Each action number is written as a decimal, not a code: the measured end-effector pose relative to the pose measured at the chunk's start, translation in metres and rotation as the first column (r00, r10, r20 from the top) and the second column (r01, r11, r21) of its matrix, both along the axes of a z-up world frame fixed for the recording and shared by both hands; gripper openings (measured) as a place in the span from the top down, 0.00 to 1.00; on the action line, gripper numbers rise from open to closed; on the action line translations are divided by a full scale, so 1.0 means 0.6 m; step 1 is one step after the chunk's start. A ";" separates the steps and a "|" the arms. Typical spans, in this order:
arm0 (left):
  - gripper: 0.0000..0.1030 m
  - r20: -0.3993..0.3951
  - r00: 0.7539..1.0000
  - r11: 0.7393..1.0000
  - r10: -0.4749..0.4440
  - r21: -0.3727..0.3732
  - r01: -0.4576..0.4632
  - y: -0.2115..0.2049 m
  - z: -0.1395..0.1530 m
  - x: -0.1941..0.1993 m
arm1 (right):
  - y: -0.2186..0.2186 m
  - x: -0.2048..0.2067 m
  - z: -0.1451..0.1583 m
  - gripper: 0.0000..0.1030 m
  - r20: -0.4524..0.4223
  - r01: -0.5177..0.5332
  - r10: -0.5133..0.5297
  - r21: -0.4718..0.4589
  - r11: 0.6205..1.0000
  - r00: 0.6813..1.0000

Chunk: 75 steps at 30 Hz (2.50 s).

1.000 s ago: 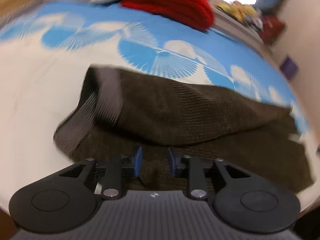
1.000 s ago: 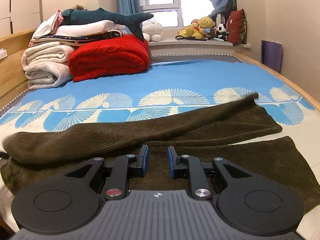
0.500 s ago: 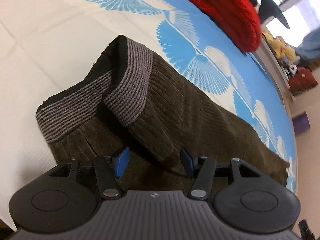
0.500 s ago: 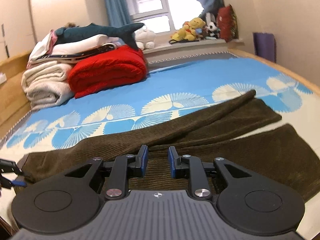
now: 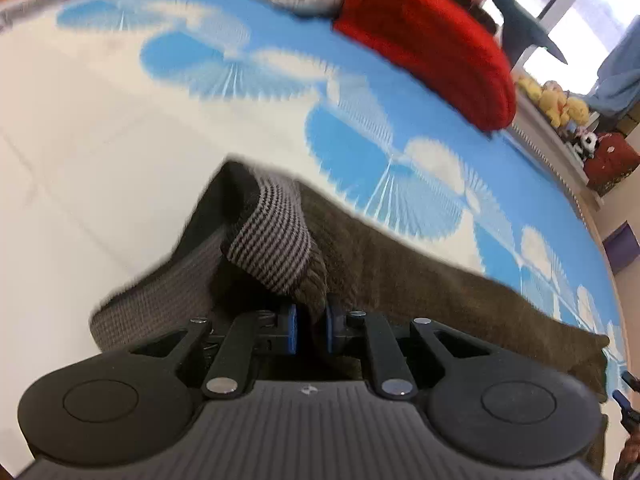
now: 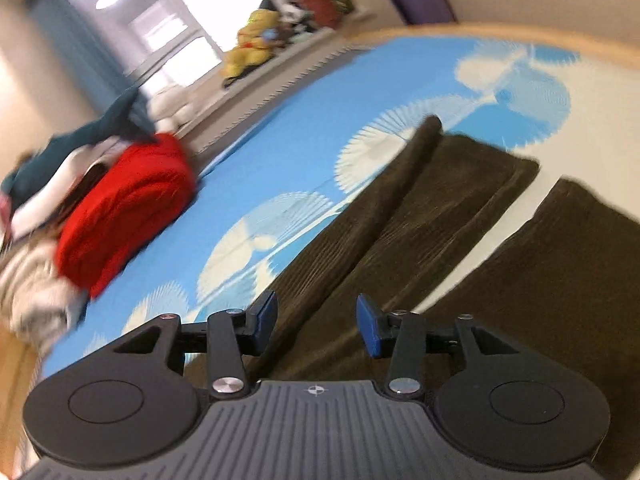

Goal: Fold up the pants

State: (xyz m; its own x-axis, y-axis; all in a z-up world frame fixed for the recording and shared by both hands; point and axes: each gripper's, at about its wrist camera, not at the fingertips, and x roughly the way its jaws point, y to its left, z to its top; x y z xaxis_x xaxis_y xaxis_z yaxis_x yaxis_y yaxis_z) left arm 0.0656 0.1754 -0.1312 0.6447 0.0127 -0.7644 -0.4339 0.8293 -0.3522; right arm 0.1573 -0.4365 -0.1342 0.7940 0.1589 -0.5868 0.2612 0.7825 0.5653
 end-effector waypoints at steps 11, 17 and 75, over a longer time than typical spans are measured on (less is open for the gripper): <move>0.67 0.006 0.997 0.997 0.071 -0.044 -0.070 0.013 0.002 0.005 | -0.034 0.174 -0.135 0.54 -0.159 0.167 -0.141 0.165 0.972 0.977; 0.70 -0.074 0.995 0.997 0.071 -0.038 -0.074 0.010 -0.025 0.016 | -0.041 0.218 -0.137 0.61 -0.133 0.192 -0.173 0.146 0.971 0.976; 0.58 -0.166 0.979 0.981 0.116 0.170 -0.088 0.129 0.079 -0.124 | -0.228 -0.271 -0.043 0.66 -0.168 0.462 -0.464 -0.050 0.885 0.870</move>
